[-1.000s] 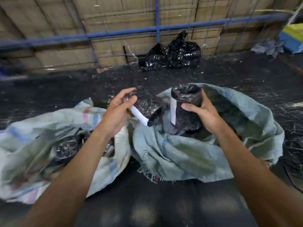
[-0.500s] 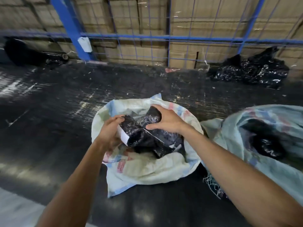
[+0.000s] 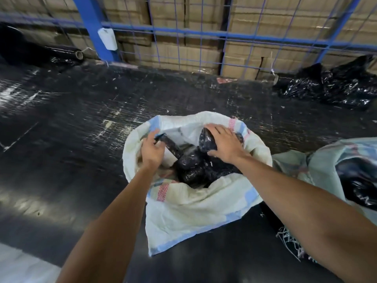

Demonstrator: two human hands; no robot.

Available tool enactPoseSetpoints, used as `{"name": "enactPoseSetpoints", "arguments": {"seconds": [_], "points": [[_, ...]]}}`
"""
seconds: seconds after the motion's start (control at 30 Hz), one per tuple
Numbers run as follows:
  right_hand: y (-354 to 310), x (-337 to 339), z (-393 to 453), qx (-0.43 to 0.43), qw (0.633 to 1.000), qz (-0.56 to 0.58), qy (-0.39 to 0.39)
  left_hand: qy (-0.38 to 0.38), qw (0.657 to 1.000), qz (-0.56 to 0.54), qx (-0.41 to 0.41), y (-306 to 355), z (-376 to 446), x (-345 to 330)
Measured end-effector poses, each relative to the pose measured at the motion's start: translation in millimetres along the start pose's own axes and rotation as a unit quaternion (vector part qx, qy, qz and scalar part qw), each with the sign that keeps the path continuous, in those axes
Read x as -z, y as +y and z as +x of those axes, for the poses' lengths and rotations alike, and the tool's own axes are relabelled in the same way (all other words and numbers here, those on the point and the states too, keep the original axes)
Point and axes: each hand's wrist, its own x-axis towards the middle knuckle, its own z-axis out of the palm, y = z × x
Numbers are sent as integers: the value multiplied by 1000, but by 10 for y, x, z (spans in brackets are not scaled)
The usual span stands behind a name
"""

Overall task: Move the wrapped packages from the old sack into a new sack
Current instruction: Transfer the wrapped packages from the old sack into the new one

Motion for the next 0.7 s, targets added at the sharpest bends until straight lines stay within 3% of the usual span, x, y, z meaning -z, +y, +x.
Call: {"name": "enactPoseSetpoints", "arguments": {"seconds": [0.13, 0.23, 0.37, 0.5, 0.6, 0.7], "points": [[52, -228, -91, -22, 993, -34, -112, -58, 990, 121, -33, -156, -94, 5], [19, -237, -179, -41, 992, -25, -115, -106, 978, 182, -3, -116, -83, 50], [67, -174, -343, -5, 998, -28, -51, -110, 951, 288, -4, 72, -210, -55], [232, -109, -522, -35, 993, 102, 39, -28, 942, 326, -73, 439, -516, -304], [452, 69, -777, -62, 974, 173, 129, -49, 949, 247, -189, 745, -778, -637], [922, 379, -1275, -115, 928, 232, 267, -105, 932, 150, -314, 1154, -1120, -1140]]}}
